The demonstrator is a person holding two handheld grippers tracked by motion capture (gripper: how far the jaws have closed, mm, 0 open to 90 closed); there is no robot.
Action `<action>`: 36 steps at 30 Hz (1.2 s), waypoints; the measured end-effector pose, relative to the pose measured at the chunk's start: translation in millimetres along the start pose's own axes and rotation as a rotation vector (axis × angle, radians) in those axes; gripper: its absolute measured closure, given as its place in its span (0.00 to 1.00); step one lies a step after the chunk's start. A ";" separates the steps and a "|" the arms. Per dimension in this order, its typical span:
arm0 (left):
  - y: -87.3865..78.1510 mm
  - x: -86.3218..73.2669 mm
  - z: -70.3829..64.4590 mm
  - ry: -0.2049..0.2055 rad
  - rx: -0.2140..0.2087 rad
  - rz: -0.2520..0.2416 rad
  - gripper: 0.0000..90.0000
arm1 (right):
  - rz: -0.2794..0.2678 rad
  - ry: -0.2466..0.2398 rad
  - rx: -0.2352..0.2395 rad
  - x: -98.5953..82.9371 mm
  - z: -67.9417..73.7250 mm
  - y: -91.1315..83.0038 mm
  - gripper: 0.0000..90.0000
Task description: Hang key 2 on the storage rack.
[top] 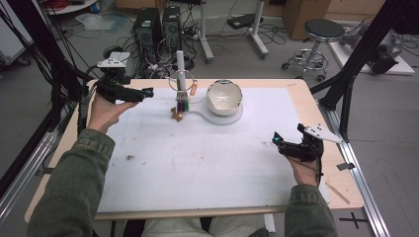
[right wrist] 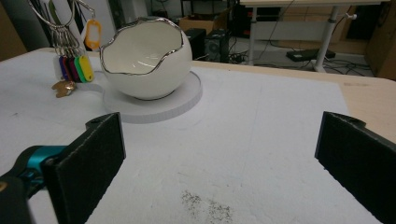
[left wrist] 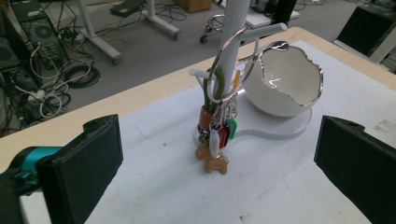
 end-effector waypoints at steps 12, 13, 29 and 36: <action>-12.0 -17.9 3.2 0.020 0.098 -0.029 0.02 | -0.003 0.003 -0.003 0.1 0.4 -0.7 0.01; -12.5 -18.9 3.1 0.023 0.104 -0.032 0.02 | -0.003 0.005 -0.003 0.2 0.4 -1.0 0.01; -32.0 -55.5 7.2 0.017 0.184 -0.075 0.02 | -0.011 0.007 -0.008 0.4 0.1 -3.3 0.01; -49.5 -76.3 16.5 -0.006 0.247 -0.128 0.02 | -0.009 0.005 -0.008 0.4 0.7 -3.0 0.01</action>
Point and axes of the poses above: each handheld gripper's, and its own axes: y roughly forward along the jaws, x roughly out of its top, z roughly to its left, the point moved 2 cm from there along y, roughly forward along the jaws, and after that the axes turned 1 degree about -z, right-handed, at the moved point
